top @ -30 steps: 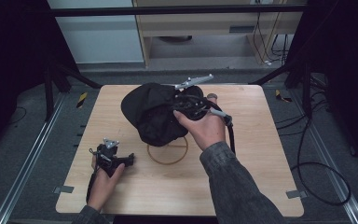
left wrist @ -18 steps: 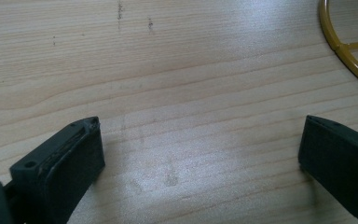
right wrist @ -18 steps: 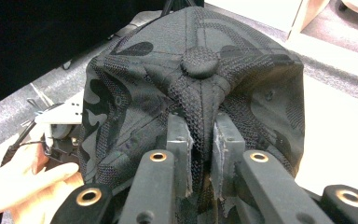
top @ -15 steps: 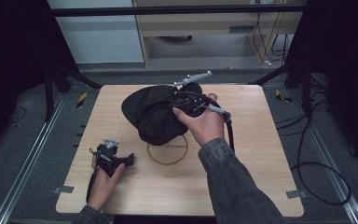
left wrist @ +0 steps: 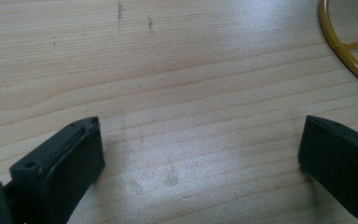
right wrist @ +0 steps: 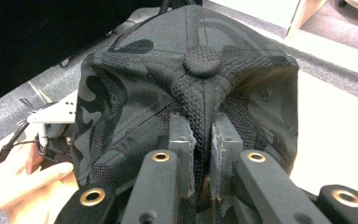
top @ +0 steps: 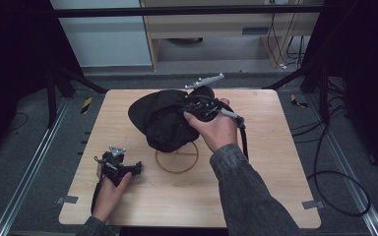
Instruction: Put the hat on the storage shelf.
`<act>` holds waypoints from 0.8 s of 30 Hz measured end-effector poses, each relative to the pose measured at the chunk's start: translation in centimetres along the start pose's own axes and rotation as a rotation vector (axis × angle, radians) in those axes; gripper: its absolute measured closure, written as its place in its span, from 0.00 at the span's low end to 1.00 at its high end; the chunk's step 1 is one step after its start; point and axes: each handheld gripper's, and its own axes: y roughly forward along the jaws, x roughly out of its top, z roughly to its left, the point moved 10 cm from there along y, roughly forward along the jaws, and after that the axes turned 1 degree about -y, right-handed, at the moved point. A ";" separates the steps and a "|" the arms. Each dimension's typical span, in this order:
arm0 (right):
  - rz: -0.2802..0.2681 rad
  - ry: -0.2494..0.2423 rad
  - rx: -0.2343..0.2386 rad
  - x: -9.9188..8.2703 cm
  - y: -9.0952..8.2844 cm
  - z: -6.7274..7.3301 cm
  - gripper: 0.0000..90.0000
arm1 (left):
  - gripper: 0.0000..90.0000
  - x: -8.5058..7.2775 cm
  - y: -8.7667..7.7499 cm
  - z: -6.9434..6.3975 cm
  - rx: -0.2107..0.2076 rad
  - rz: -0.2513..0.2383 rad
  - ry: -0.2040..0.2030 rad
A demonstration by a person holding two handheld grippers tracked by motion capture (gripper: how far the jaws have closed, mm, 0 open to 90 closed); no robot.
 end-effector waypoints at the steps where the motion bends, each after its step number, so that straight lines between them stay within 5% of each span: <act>1: -0.001 0.000 -0.001 0.0 0.0 0.0 0.89 | 0.00 0.0 0.0 0.0 0.000 0.000 0.000; 24: -0.045 0.022 -0.015 0.4 -1.3 -0.8 0.66 | 0.00 0.0 0.0 -0.1 -0.003 0.000 0.005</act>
